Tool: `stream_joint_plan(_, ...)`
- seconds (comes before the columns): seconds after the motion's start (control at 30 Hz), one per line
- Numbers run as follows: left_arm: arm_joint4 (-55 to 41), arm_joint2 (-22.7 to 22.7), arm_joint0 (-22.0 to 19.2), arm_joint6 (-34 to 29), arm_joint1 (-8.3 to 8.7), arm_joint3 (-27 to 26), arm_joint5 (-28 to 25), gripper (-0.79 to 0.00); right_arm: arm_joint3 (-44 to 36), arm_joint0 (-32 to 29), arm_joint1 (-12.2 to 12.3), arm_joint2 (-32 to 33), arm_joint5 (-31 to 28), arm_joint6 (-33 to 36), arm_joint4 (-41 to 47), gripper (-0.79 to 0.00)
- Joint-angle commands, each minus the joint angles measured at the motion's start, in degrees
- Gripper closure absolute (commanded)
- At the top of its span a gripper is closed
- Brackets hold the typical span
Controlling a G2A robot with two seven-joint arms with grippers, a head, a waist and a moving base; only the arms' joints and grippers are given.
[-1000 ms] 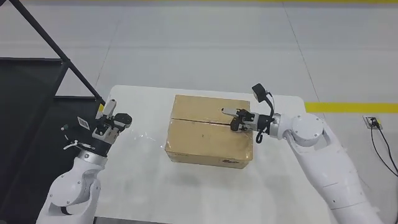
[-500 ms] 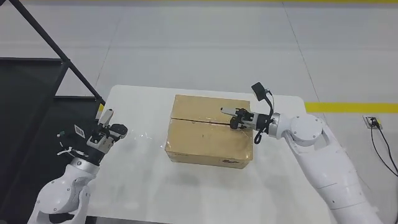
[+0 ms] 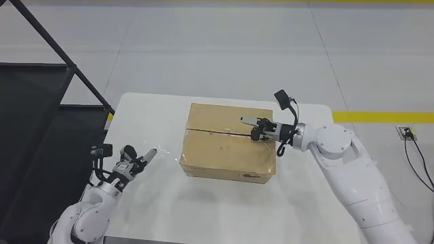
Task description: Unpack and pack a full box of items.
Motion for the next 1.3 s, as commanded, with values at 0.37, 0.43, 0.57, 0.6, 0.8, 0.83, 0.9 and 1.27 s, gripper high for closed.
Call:
stream_joint_plan(0.37, 16.6, 2.2, -0.7, 4.7, 0.13, 0.8, 4.8, -0.785, 0.0, 0.0, 0.0, 0.0, 0.0, 0.0, 0.0, -0.785)
stream_joint_plan(0.43, 20.3, 4.8, -1.5, 7.6, -0.13, 2.6, 5.3, -0.785, 0.0, 0.0, 0.0, 0.0, 0.0, 0.0, 0.0, -0.785)
stream_joint_plan(0.57, 27.9, 8.2, -3.6, 13.2, -0.19, 6.4, 2.9, -0.785, 0.0, 0.0, 0.0, 0.0, 0.0, 0.0, 0.0, -0.785)
stream_joint_plan(0.6, 28.4, 8.7, -4.4, 14.0, -0.23, 7.9, 2.2, -0.785, 0.0, 0.0, 0.0, 0.0, 0.0, 0.0, 0.0, -0.785)
stream_joint_plan(0.8, 31.0, 12.5, -9.6, 18.6, -0.8, 15.7, -0.4, -0.785, 0.0, 0.0, 0.0, 0.0, 0.0, 0.0, 0.0, -0.785)
stream_joint_plan(0.83, 31.5, 12.9, -10.3, 18.9, -0.84, 16.5, -1.0, -0.785, 0.0, 0.0, 0.0, 0.0, 0.0, 0.0, 0.0, -0.785)
stream_joint_plan(0.9, 32.6, 13.8, -11.4, 19.6, -0.95, 18.1, -1.3, -0.785, 0.0, 0.0, 0.0, 0.0, 0.0, 0.0, 0.0, -0.785)
stream_joint_plan(1.27, 41.7, 20.4, -15.6, 22.8, -2.12, 23.5, 4.1, -0.785, 0.0, 0.0, 0.0, 0.0, 0.0, 0.0, 0.0, -0.785)
